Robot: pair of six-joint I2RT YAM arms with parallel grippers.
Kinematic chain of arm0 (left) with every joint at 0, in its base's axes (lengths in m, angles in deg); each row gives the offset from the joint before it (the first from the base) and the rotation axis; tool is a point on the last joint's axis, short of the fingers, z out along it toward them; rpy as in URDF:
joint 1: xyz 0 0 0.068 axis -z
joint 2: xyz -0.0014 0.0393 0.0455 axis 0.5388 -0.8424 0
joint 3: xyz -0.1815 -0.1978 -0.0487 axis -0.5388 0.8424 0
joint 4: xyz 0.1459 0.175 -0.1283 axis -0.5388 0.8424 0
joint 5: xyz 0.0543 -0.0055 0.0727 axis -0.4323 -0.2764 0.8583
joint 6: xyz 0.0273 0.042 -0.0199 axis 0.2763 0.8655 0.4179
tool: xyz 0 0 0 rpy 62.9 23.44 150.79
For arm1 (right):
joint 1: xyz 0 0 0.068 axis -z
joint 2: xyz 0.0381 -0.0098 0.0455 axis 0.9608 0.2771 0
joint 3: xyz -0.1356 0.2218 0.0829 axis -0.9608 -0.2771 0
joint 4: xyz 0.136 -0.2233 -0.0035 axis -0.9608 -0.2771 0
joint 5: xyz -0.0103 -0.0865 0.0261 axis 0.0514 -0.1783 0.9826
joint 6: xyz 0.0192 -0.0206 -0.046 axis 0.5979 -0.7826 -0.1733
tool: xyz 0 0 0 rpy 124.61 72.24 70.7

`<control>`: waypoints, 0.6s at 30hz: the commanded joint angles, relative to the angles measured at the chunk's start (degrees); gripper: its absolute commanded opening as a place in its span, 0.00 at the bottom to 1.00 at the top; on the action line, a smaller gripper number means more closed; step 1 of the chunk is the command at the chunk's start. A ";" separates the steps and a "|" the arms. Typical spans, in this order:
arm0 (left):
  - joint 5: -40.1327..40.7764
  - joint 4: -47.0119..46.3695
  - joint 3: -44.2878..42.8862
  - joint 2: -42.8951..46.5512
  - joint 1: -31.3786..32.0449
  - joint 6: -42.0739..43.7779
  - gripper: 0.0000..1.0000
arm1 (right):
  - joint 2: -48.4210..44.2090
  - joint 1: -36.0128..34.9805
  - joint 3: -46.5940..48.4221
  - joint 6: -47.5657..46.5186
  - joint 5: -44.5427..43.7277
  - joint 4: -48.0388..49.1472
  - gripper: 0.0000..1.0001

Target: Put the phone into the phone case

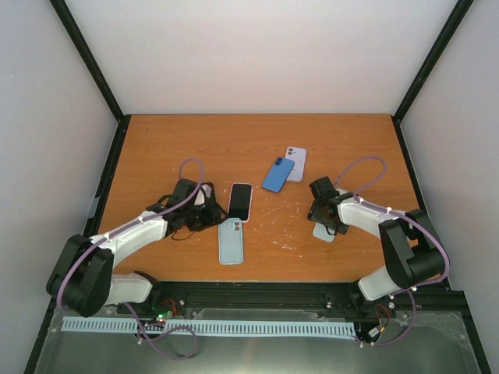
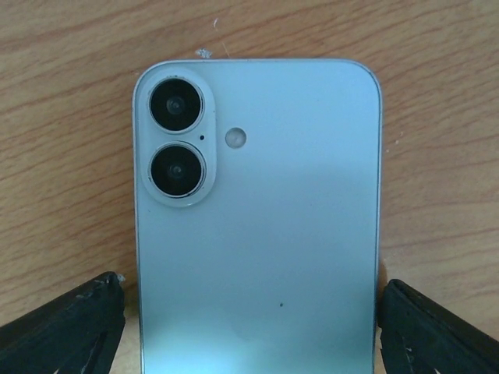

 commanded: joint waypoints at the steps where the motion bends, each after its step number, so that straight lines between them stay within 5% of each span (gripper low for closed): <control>1: 4.14 1.87 0.94 -0.56 -1.19 2.13 0.56 | 1.11 0.56 -2.17 0.49 0.71 -0.44 0.86; 11: -5.89 -7.75 3.76 -8.27 -0.75 2.73 0.45 | -1.30 0.49 -4.01 -1.71 3.13 1.22 0.72; 18: -5.29 -10.10 1.94 -11.44 5.87 -0.52 0.30 | -5.26 0.53 -6.94 -4.25 6.29 2.45 0.66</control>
